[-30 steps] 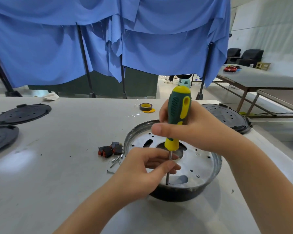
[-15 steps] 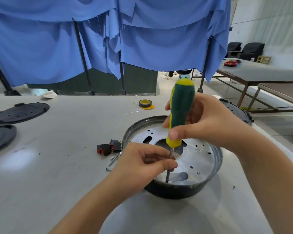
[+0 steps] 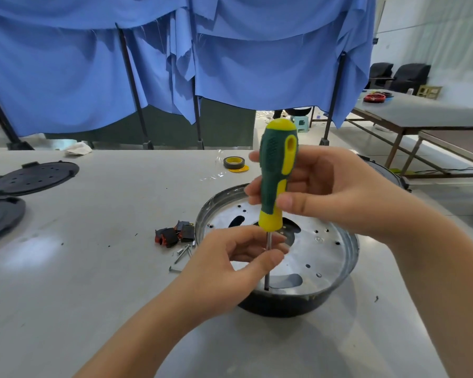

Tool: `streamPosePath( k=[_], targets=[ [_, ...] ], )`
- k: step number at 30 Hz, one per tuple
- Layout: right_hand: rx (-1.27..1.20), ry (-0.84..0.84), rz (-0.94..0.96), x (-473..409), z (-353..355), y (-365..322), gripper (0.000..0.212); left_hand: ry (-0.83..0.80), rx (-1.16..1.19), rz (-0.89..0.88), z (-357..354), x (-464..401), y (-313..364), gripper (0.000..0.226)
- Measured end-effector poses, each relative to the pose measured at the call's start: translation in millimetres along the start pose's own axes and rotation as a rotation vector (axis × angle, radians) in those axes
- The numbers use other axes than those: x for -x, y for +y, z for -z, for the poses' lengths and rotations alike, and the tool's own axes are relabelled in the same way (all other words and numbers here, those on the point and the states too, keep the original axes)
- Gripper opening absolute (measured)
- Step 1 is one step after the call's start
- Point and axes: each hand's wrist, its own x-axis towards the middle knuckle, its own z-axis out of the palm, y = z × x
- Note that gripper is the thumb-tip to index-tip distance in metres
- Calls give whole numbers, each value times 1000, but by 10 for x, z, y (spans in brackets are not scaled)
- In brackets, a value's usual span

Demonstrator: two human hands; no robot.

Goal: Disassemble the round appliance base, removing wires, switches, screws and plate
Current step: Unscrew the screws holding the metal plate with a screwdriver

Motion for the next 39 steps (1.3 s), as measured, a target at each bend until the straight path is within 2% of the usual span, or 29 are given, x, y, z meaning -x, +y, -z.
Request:
streamPosePath(
  k=[3, 6, 9, 12, 14, 15, 18, 22, 25, 28, 31, 33, 35, 39],
  targets=[
    [-1, -31, -25, 8, 3, -4, 47, -62, 60, 26, 57, 30, 25, 24],
    [74, 0, -50, 0, -30, 3, 49, 11, 103, 60, 37, 17, 20, 20],
    [187, 81, -40, -26, -65, 14, 41, 108, 64, 38, 19, -18, -32, 17],
    [192, 85, -42, -18, -47, 25, 34, 129, 5, -11, 8, -35, -59, 27],
    [187, 68, -47, -10, -25, 37, 32, 101, -21, -7, -4, -27, -57, 15],
    [165, 59, -48, -9, -15, 39, 33, 62, -20, -5, -5, -17, -41, 12],
    [70, -9, -48, 9, 19, 20, 41, -37, -18, -11, 17, 18, -24, 22],
    [64, -67, -85, 35, 50, -25, 51, 47, -3, 29, -24, 8, -5, 19],
    [186, 40, -86, -2, -13, 7, 42, 127, -32, 18, -57, 2, -35, 13],
    [170, 101, -66, -28, -32, 41, 35, 147, -57, -9, -60, -4, -46, 15],
    [69, 56, -55, -7, 6, 32, 40, 65, -52, 1, -32, 3, -27, 11],
    [24, 6, -57, 13, 15, 11, 45, -21, -49, -10, 2, 24, -12, 22],
    [28, -30, -77, 26, 18, 12, 47, -42, -27, 0, 23, 22, -2, 23],
    [178, -10, -110, 6, -27, 9, 46, 89, -2, 25, -36, 1, -32, 15]
  ],
)
